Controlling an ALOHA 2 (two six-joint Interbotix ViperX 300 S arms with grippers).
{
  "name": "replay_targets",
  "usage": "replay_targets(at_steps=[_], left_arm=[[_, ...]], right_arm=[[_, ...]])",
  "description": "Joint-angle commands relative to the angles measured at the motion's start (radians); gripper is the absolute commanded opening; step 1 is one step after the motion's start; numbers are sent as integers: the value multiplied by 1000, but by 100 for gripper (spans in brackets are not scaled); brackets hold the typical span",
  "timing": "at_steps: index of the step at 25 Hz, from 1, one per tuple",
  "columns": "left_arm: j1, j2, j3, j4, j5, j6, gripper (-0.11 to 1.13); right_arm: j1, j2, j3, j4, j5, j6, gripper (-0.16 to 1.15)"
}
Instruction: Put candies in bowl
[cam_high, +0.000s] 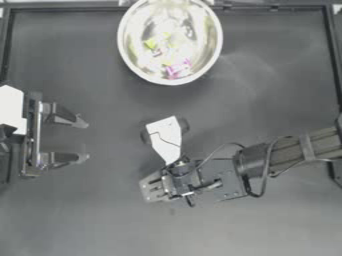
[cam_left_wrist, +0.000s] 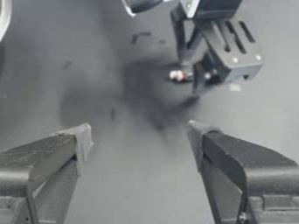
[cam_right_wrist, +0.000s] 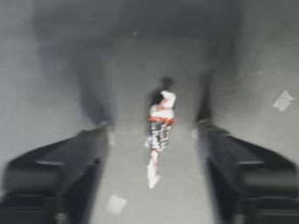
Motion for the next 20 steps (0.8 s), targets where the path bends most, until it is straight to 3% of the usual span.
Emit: replay_targets(at_steps=[1, 3, 12, 20], left_arm=[[0, -17, -5, 0, -8, -2, 98], [0, -18, -5, 0, -8, -2, 98], [0, -17, -5, -2, -3, -2, 98], [0, -12, -11, -2, 0, -2, 98]], right_arm=[[3, -25, -12, -6, 9, -2, 58], [5, -25, -9, 0, 11, -3, 51], [8, -21, -18, -9, 11, -3, 48], [8, -77, -41, -64, 41, -5, 47]])
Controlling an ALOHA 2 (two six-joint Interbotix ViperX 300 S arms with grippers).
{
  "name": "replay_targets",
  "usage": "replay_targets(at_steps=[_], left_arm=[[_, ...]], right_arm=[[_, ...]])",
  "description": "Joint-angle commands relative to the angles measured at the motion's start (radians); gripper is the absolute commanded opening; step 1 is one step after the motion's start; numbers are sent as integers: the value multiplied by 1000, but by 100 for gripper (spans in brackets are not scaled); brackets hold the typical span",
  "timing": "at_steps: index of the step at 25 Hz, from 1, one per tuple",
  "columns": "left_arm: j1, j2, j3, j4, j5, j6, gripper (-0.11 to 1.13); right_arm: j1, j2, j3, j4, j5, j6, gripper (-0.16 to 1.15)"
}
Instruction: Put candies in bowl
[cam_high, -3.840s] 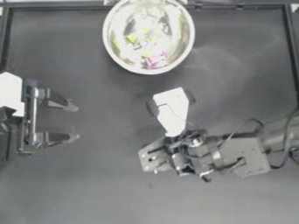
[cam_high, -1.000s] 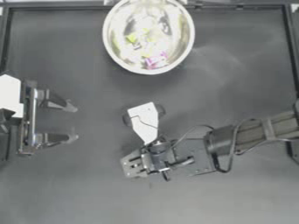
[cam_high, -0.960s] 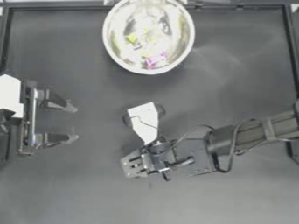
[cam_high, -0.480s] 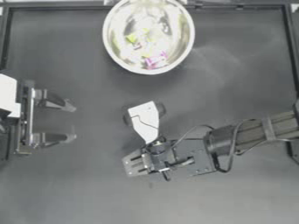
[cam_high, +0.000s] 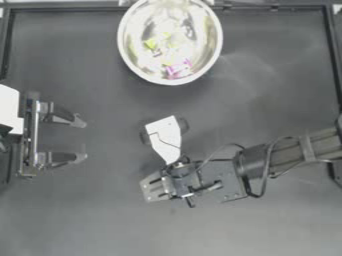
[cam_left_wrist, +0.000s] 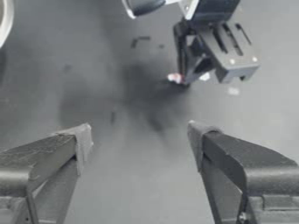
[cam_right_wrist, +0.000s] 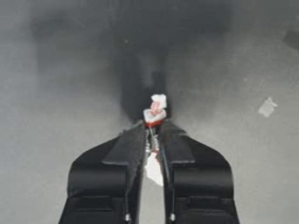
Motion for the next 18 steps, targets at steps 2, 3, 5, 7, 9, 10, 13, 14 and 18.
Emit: replay_targets(at_steps=[2, 3, 5, 7, 9, 10, 13, 14, 18], left_arm=[[2, 6, -18, -2, -2, 0, 98], [0, 6, -18, -2, 0, -2, 98], [0, 6, -18, -3, 0, -2, 98], [0, 8, -20, -5, 0, -3, 98], [0, 8, -20, -6, 2, -3, 98], [0, 9, -18, -8, 3, -3, 98], [2, 12, -20, -8, 5, -5, 98], [2, 15, -18, -8, 5, -5, 98], [2, 32, -20, -8, 5, -5, 98]], right_arm=[[0, -89, -26, -43, 14, -3, 47], [0, -100, -26, -54, 17, -3, 47], [-6, -126, -26, -86, 21, -3, 47], [-12, -150, -26, -127, 25, -5, 47], [-25, -178, -21, -169, 25, -5, 47], [-34, -192, -17, -189, 25, -6, 47], [-63, -229, -11, -245, 20, -15, 46], [-75, -236, -11, -256, 18, -25, 46], [-141, -253, -14, -291, 2, -87, 46]])
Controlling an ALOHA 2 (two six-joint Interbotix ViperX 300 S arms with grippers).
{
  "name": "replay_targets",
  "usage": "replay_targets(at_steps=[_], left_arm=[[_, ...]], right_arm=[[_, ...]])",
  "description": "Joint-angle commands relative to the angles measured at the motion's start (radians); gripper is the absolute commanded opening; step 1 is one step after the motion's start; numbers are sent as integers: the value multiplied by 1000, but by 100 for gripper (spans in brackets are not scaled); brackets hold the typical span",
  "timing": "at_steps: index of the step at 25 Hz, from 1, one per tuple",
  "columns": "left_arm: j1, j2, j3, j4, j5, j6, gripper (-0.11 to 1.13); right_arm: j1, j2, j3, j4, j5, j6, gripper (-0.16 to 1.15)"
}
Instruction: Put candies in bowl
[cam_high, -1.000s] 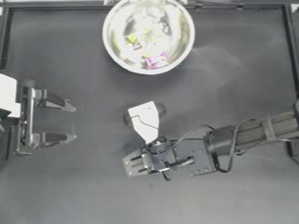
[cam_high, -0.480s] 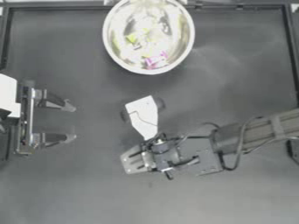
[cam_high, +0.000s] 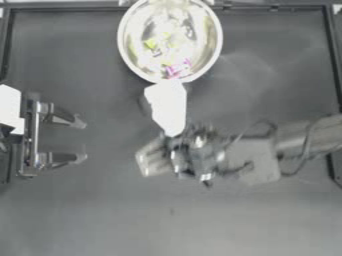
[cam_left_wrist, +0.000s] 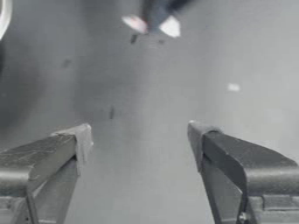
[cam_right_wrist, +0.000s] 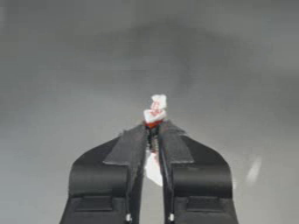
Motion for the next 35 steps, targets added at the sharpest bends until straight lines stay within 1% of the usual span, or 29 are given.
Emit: replay_targets(at_steps=[1, 7, 11, 15, 19, 24, 26, 27, 29, 33, 34, 35], left_arm=[[2, 25, -20, 0, -2, -3, 98], [2, 40, -15, -20, -3, -3, 98], [5, 40, -15, -26, -3, -3, 98], [8, 40, -20, -31, -2, -3, 98], [12, 41, -20, -32, -2, -3, 98], [26, 43, -20, -40, 12, -3, 98], [28, 44, -21, -43, 12, -3, 98], [28, 44, -20, -46, 12, -5, 98], [29, 43, -21, -49, 14, -5, 98], [32, 44, -28, -58, 21, -5, 98], [32, 46, -31, -58, 25, -5, 98], [32, 46, -32, -58, 26, -5, 98]], right_arm=[[-58, -51, -15, -26, -17, -52, 46], [-164, -55, -17, -49, -71, -146, 46], [-244, -55, -11, -74, -106, -190, 46], [-319, -54, -9, -78, -163, -241, 46], [-390, -43, 2, -97, -222, -276, 46], [-459, -14, 25, -87, -325, -331, 48], [-479, -5, 29, -69, -359, -356, 50], [-486, 0, 31, -58, -376, -376, 53], [-494, 6, 34, -38, -397, -420, 65], [-503, 12, 26, 37, -408, -506, 98], [-502, 12, 25, 52, -410, -528, 103], [-502, 11, 21, 64, -410, -548, 106]])
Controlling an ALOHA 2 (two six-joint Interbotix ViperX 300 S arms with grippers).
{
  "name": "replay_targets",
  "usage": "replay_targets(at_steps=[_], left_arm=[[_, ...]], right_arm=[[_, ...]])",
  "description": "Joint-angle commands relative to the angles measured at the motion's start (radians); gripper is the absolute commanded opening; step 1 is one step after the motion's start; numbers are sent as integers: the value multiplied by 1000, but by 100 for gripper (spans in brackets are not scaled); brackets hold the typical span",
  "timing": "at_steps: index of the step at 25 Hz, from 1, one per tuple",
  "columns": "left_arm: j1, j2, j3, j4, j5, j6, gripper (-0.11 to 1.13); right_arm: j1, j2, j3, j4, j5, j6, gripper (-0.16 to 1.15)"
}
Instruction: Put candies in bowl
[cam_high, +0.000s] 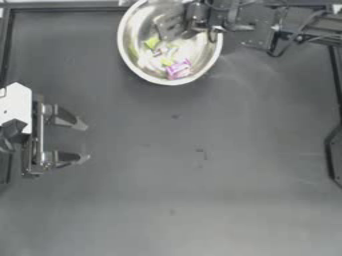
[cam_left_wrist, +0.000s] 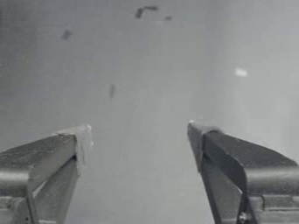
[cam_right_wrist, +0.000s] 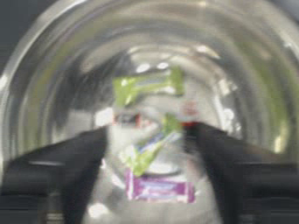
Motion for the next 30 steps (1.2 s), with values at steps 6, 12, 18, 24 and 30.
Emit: replay_targets(at_steps=[6, 12, 18, 24, 30], left_arm=[[3, 21, -43, -8, 8, -2, 98], [2, 38, -58, -8, 8, -2, 98], [6, 44, -60, -8, 8, -2, 98], [6, 44, -60, -8, 17, -2, 98], [11, 44, -61, -8, 15, -2, 98]], right_arm=[[0, -38, -23, 58, -26, -72, 101], [5, -34, -38, 40, 31, -123, 101], [8, -25, -46, 64, 31, -150, 101], [8, -32, -51, 61, 32, -152, 101], [41, -100, -38, 72, 29, -186, 101]])
